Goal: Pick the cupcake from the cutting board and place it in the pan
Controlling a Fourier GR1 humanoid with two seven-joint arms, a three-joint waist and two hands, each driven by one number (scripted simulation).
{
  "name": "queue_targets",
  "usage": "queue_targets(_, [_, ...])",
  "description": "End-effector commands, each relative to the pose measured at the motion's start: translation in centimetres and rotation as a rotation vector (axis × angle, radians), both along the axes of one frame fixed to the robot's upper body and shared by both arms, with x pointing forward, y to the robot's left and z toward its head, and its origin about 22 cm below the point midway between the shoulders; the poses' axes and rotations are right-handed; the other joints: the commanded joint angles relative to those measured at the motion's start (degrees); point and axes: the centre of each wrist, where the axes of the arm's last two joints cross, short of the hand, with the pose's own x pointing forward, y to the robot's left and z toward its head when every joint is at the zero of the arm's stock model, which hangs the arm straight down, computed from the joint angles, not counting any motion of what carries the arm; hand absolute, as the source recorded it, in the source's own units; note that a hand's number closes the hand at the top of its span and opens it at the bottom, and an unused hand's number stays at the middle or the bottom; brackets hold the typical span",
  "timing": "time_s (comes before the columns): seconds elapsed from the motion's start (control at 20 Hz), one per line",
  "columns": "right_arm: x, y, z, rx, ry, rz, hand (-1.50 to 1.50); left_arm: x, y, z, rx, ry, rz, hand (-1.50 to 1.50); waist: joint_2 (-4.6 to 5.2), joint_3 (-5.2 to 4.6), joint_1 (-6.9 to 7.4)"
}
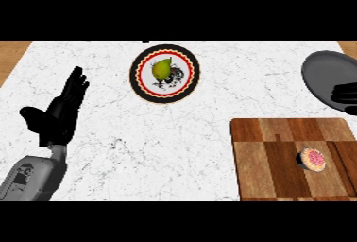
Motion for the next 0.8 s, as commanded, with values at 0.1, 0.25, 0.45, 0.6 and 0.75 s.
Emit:
queue_targets(0.1, [-0.3, -2.2, -1.1, -0.023, 0.171, 0.143, -1.5, 0.4, -0.2, 0.7, 0.009, -0.004, 0.016, 0.0, -0.03, 0.0, -0.75])
queue_targets(0.25, [0.6, -2.0, -2.1, -0.047, 0.143, 0.111, -1.5, 0.3, 0.3, 1.0, 0.009, -0.006, -0.006, 0.0, 0.06, -0.03, 0.08])
queue_targets(0.45, [1.5, -2.1, -2.8, -0.067, 0.122, 0.063, -1.5, 0.3, 0.7, 1.4, -0.011, 0.013, -0.014, 0.0, 0.01, -0.04, -0.09])
queue_targets(0.6, [1.5, -1.1, -4.6, -0.131, 0.133, 0.077, -1.5, -0.1, -0.2, 0.0, 0.007, 0.012, 0.011, 0.0, -0.14, -0.05, -0.61])
queue_targets(0.75, [2.1, -0.9, -5.4, -0.164, 0.148, 0.086, -1.5, 0.4, 0.2, 1.1, -0.009, -0.004, -0.002, 0.0, -0.03, -0.04, -0.22])
